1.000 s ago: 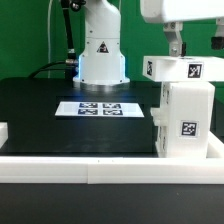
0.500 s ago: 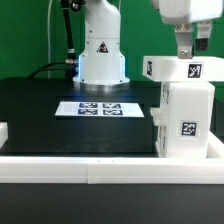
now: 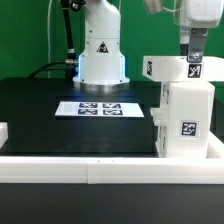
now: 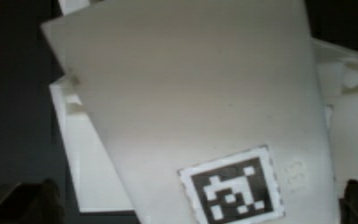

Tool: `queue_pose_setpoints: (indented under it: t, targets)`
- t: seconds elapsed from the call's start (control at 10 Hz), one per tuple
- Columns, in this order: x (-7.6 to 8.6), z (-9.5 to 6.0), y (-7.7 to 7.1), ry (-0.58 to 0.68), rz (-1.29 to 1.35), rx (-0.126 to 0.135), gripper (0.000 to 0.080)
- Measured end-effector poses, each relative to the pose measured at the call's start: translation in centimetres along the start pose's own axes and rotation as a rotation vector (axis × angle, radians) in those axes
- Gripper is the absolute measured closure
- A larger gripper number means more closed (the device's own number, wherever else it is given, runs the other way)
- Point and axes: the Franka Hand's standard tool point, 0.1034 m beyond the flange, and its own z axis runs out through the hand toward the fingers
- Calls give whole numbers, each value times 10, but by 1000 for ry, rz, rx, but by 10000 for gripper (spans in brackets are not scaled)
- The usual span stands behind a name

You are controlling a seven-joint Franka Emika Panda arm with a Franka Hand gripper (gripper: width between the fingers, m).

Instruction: Assemble cabinet

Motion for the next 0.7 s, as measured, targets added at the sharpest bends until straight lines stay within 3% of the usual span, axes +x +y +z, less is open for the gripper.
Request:
queue_pose_setpoints:
  t: [0.3,0.7]
  targets:
    - [0,9,-6,-37,-125,-1,2]
    - [-2,17,-10,-40,-71,11,2]
